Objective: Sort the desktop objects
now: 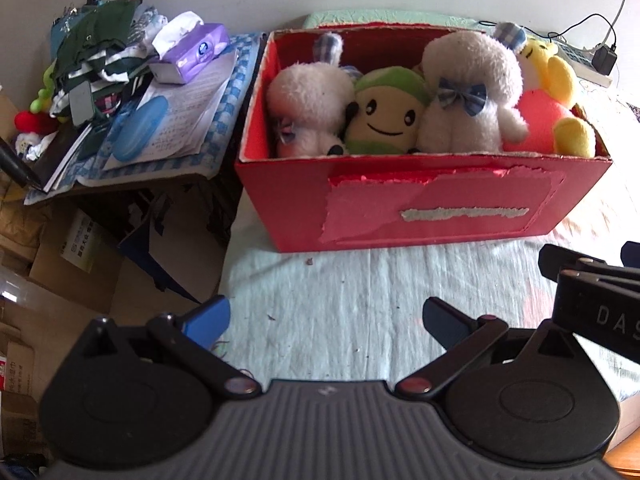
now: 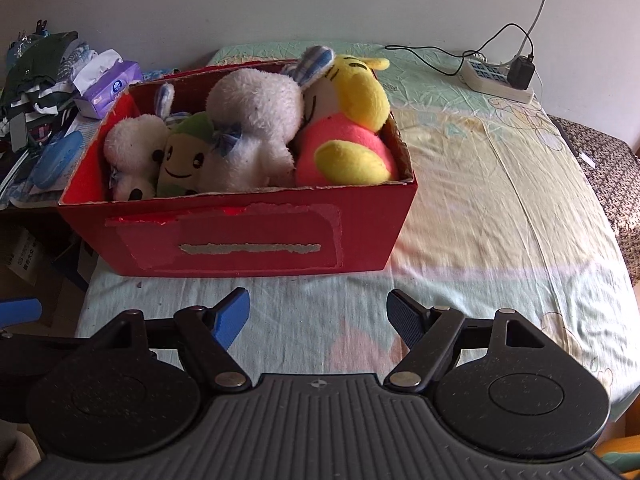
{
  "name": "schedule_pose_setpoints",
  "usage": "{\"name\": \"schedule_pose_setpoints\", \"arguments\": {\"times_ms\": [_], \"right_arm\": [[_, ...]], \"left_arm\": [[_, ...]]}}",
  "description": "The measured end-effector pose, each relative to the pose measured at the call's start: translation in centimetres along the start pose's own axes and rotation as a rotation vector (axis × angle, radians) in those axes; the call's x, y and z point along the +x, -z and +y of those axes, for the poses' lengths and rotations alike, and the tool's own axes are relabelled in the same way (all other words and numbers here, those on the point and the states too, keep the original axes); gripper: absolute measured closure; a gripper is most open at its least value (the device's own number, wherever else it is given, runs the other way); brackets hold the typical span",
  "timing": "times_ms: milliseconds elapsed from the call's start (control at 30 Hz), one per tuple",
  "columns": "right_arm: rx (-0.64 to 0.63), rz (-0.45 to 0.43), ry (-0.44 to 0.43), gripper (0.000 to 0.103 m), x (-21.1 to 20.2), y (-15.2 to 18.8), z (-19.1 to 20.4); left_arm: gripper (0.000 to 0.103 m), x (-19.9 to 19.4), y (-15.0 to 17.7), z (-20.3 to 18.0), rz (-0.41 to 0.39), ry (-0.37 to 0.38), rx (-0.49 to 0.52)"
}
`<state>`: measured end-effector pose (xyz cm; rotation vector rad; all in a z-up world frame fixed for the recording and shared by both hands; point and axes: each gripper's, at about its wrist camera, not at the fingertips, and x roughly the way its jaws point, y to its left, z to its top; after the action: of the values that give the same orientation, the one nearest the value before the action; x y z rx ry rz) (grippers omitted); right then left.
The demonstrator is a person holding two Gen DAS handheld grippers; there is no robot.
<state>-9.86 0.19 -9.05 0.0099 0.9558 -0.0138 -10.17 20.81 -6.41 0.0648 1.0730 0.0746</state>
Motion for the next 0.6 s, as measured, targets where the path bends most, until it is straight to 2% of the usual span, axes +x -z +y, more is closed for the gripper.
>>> {"name": "schedule_pose_setpoints", "arguments": {"times_ms": [600], "right_arm": [[0.065, -0.044, 0.045, 0.025, -0.6, -1.5, -0.5]], "left_arm": [[0.001, -1.0, -2.6, 1.2, -0.069, 0.012, -0.016]]}}
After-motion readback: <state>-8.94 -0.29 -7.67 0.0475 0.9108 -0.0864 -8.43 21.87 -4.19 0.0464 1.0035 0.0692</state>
